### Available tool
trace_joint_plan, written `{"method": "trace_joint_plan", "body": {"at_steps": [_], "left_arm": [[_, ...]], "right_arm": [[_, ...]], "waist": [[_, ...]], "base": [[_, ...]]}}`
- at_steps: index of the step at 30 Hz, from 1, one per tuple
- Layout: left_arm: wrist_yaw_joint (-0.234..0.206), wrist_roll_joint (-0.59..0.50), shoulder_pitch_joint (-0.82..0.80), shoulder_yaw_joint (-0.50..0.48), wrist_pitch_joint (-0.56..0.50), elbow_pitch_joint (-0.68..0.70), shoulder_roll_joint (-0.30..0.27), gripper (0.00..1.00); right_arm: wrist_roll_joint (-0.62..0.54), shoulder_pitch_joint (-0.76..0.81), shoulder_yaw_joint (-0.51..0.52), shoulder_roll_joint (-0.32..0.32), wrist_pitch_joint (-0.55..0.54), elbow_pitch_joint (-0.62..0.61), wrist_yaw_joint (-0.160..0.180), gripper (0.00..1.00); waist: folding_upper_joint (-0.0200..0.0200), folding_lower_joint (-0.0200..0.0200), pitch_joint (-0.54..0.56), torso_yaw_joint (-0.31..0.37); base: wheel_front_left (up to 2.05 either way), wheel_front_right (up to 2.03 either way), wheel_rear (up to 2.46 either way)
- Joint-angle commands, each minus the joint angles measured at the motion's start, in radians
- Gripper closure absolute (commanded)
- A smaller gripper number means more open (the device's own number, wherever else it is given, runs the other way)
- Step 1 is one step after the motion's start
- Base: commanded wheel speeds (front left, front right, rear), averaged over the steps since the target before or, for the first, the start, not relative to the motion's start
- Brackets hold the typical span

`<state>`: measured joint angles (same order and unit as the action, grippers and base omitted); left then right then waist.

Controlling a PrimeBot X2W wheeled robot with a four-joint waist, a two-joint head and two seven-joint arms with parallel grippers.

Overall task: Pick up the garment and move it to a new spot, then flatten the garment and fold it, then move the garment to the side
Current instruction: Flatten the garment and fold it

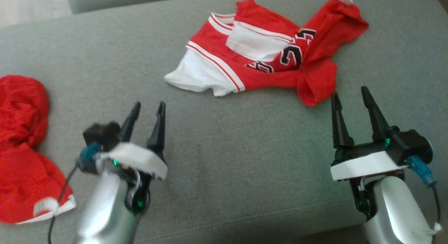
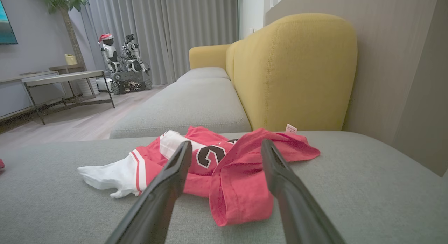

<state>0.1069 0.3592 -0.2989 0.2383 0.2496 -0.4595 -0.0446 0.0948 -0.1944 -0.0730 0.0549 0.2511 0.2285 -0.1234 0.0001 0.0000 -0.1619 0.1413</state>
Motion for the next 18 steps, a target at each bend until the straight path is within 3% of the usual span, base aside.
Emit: {"method": "trace_joint_plan", "body": {"at_steps": [1,10,18], "left_arm": [[0.0,-0.023,-0.108,-0.03,0.003,-0.025,-0.033,0.0],[0.013,-0.072,-0.368,0.02,-0.082,-0.282,-0.115,0.0],[0.02,-0.099,-0.472,0.076,-0.106,-0.426,-0.156,0.0]], "right_arm": [[0.014,-0.038,-0.038,-0.004,0.01,-0.042,-0.007,0.0],[0.046,-0.071,-0.082,-0.005,0.01,-0.066,-0.007,0.0],[0.058,-0.079,-0.087,-0.005,0.011,-0.073,-0.007,0.0]], "waist": [[-0.0001,0.0,-0.045,0.038],[-0.0001,0.0,-0.138,0.119],[-0.0001,0.0,-0.161,0.147]], "base": [[0.0,0.0,0.0],[0.0,0.0,0.0],[0.0,0.0,0.0]]}}
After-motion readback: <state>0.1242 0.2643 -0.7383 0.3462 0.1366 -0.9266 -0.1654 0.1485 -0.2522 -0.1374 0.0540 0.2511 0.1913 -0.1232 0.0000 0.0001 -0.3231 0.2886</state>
